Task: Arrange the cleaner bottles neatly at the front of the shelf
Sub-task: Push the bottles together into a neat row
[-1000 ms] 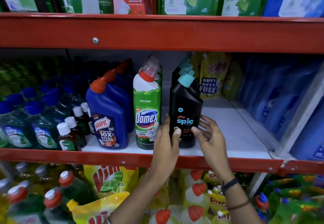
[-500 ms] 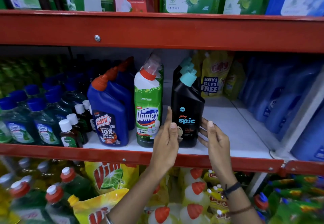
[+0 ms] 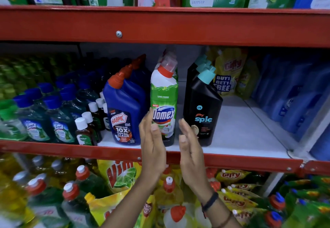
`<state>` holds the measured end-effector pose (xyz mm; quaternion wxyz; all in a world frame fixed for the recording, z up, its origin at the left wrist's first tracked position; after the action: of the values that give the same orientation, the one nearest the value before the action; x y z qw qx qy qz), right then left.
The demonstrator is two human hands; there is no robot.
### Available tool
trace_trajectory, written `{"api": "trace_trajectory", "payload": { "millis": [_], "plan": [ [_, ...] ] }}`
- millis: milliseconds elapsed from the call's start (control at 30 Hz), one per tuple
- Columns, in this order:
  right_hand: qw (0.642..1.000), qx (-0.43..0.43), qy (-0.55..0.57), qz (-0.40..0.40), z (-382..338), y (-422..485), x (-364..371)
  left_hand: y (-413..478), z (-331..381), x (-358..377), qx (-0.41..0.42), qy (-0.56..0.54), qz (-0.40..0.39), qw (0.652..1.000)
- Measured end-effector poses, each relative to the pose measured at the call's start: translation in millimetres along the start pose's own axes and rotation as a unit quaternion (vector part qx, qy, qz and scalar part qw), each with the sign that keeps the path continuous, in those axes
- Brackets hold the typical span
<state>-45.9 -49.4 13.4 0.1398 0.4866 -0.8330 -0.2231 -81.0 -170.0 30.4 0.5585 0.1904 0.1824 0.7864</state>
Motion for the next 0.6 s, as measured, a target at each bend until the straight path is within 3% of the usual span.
{"api": "trace_trajectory", "payload": {
  "millis": [167,600],
  "plan": [
    [0.997,0.066,0.041,-0.008,0,9,23,11,-18,4,-0.020,0.031,-0.070,0.997],
    [0.997,0.044,0.038,0.045,-1,14,20,7,-11,2,-0.031,0.045,-0.123,0.991]
  ]
}}
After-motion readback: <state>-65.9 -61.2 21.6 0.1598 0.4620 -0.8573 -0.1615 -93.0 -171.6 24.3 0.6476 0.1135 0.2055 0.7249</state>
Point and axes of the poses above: each hand's wrist, its own y-axis towards the middle knuckle, its own x-axis out of the palm, z = x × y, the point moved 9 cm from there along y, towards the middle knuckle, and after that the axes turned 12 degrees about z, right-handed, at the moved point
